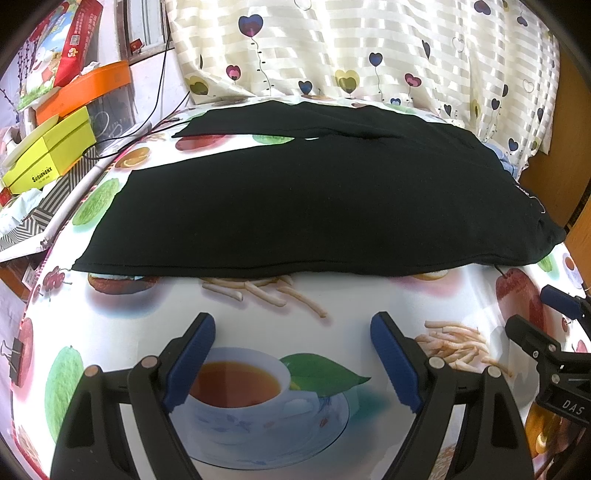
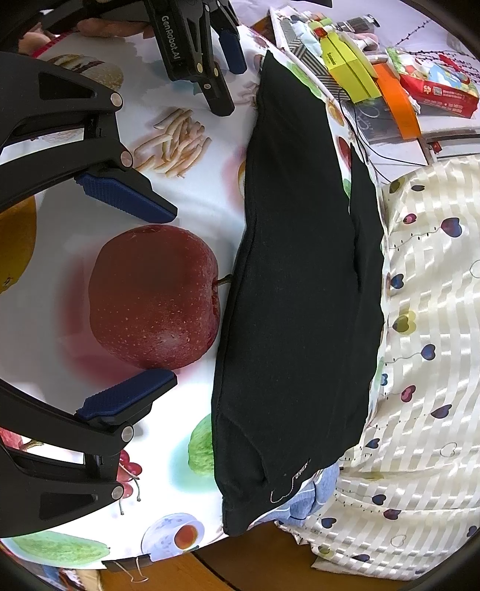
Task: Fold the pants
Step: 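Lower both grippers onto the waistband end of the black pants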
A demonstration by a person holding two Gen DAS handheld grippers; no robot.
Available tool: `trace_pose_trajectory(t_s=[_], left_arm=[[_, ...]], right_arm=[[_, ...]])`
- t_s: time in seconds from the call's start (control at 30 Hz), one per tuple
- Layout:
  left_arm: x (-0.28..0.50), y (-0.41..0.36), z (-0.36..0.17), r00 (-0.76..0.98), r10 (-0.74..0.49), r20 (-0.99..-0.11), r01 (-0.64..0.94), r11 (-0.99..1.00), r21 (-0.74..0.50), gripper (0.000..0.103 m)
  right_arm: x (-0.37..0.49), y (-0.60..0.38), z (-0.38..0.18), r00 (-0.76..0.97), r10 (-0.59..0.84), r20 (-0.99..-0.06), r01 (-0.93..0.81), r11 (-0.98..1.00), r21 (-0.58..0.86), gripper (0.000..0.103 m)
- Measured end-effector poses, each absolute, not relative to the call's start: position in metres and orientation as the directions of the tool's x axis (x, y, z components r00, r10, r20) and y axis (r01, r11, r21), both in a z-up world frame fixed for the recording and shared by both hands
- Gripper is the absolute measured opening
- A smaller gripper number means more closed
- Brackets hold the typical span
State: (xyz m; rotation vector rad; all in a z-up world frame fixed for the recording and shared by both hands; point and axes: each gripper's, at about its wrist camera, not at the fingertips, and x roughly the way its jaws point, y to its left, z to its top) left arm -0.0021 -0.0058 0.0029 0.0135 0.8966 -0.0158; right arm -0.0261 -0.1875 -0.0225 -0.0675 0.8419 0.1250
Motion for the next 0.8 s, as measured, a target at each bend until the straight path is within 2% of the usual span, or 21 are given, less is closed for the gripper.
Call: trace_pose_trajectory(t_s=[0.27,0.5,0.8], left_arm=[[0.000,-0.008,0.010,0.595,-0.065,-0.801,0.062,0.997,-0.035,0.067],[0.012,-0.009,0.033,0.614,-0.101,-0.783,0.124,0.992,-0.030,0.065],[0.082,-0.005,0.073,0.663,-0.114,-0.740,0.195,0.981,0.024,0.062]], right_arm=[[-0.029,-0.189,-0.016,0.635,0.124,-0.762,-0.171,0.985,0.018,0.081],[-0.025,-0.185,0.016,0.678,0.139,-0.722,-0.220,0.975,-0.018,0.081],[0.041,-0.188,0.058,0.715,0.154,-0.682,-0.260,0.964,-0.055,0.081]])
